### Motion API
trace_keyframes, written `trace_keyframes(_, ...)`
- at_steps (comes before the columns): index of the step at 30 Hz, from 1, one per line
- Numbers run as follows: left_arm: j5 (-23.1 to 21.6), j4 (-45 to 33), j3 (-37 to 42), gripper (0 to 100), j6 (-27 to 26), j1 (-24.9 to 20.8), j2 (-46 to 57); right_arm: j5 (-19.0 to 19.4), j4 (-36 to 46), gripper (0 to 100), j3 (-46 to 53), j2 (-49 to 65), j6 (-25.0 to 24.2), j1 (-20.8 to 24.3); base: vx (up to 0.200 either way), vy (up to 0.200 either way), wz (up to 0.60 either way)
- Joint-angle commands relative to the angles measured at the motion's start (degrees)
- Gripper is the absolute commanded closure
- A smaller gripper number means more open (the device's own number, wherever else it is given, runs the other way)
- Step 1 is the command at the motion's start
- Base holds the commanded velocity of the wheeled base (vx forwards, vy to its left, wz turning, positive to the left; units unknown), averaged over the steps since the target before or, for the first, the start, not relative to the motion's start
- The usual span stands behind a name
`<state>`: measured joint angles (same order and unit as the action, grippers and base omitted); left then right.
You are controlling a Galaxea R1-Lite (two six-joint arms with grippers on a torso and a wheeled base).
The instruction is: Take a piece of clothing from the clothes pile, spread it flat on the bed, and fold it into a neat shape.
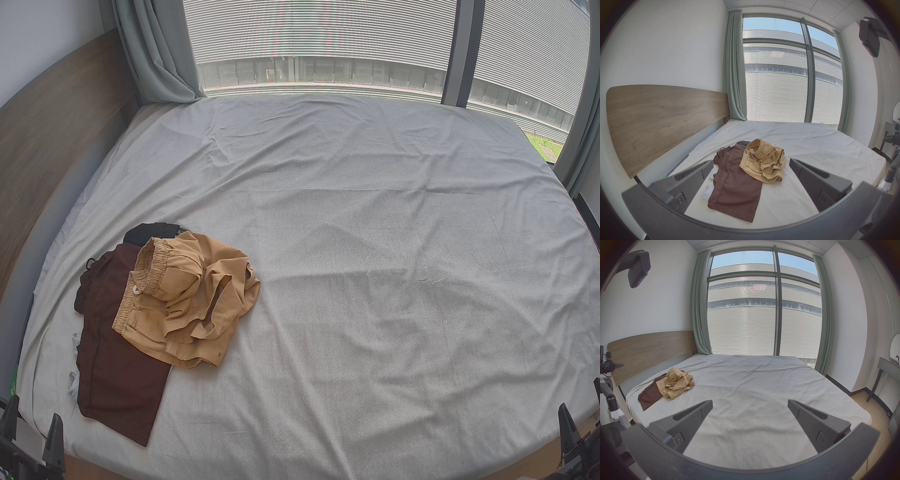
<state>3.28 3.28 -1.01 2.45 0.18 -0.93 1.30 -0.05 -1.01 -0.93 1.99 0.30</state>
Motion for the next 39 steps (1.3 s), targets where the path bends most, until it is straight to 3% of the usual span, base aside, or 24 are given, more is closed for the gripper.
trace_keyframes(1,0.15,2.08,-3.56,0,0.45,-0.01,0.75,0.01,-0.04,0,0.92,0.66,0.12,0.05,0.0,0.0,0.0)
trace_keyframes(16,-1.61,-0.29,-3.91,0,0.01,0.26,-0.13,0.01,-0.04,0,1.01,0.66,-0.05,0.05,0.0,0.0,0.0)
trace_keyframes(21,-4.07,-0.38,-5.58,0,0.19,-0.18,-2.5,0.01,0.05,0,1.01,0.66,-0.14,0.05,0.0,0.0,0.0)
trace_keyframes(32,-4.6,0.32,-8.66,0,0.1,-0.62,-8.57,0.01,-0.04,0,1.01,0.66,-0.14,0.05,0.0,0.0,0.0)
trace_keyframes(39,-4.69,0.32,-11.56,0,0.63,-4.84,-14.28,0.01,0.05,0,1.01,0.66,-0.14,0.05,0.0,0.0,0.0)
